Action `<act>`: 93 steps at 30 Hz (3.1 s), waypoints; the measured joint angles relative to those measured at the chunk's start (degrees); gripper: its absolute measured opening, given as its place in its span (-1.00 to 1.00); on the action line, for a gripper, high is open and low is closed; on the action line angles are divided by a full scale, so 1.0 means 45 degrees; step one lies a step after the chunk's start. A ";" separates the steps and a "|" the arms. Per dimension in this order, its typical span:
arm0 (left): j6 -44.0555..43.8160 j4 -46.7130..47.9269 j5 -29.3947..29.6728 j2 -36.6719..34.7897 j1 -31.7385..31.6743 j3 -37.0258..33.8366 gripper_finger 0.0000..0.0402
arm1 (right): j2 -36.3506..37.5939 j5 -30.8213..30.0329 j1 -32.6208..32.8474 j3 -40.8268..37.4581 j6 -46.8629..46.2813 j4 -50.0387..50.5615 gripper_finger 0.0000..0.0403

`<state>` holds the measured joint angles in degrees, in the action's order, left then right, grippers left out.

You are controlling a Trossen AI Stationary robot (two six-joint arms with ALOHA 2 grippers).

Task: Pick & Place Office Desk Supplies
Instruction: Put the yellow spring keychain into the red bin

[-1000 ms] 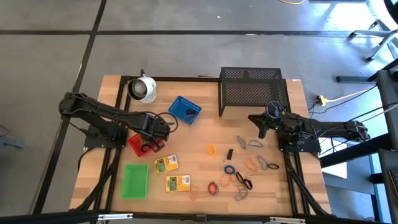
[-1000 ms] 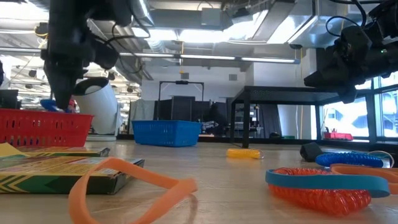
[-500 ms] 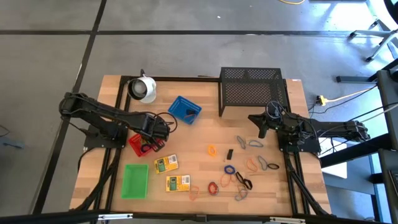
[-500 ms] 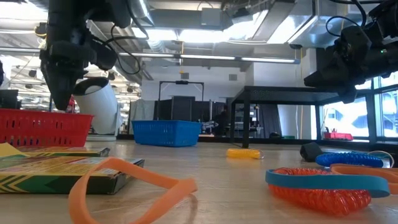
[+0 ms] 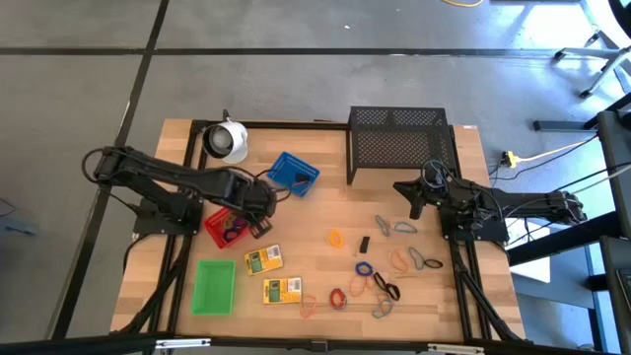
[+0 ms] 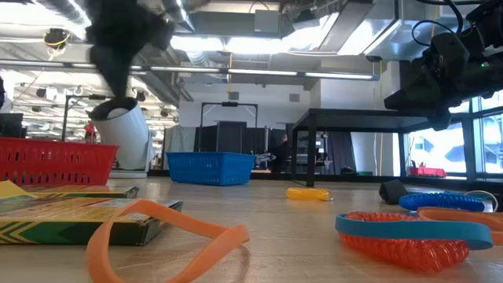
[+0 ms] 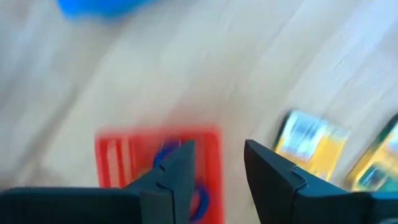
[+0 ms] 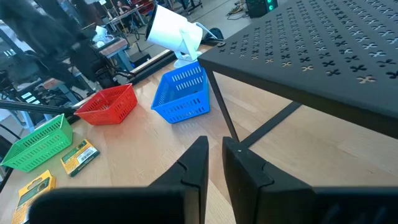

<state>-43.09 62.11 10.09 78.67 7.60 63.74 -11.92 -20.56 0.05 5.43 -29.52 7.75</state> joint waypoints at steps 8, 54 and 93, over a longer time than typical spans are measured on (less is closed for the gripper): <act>0.3353 -0.5118 0.1220 0.0475 0.0000 0.0293 -0.29 | 0.0000 0.0000 0.0000 0.0000 -0.0386 -0.0019 -0.75; 0.7736 -1.3814 -0.1466 0.9228 -0.0110 0.0872 -0.92 | 0.0000 0.0806 0.0000 0.0000 -0.1345 0.0058 -0.75; -0.1323 -0.3787 0.2056 -0.0223 -0.0175 0.0759 -0.86 | 0.0000 0.0770 -0.0001 0.0000 -0.1333 0.0199 -0.75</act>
<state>-49.05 45.07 19.34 77.67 6.81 67.16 -11.92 -17.09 0.05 5.43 -35.52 8.64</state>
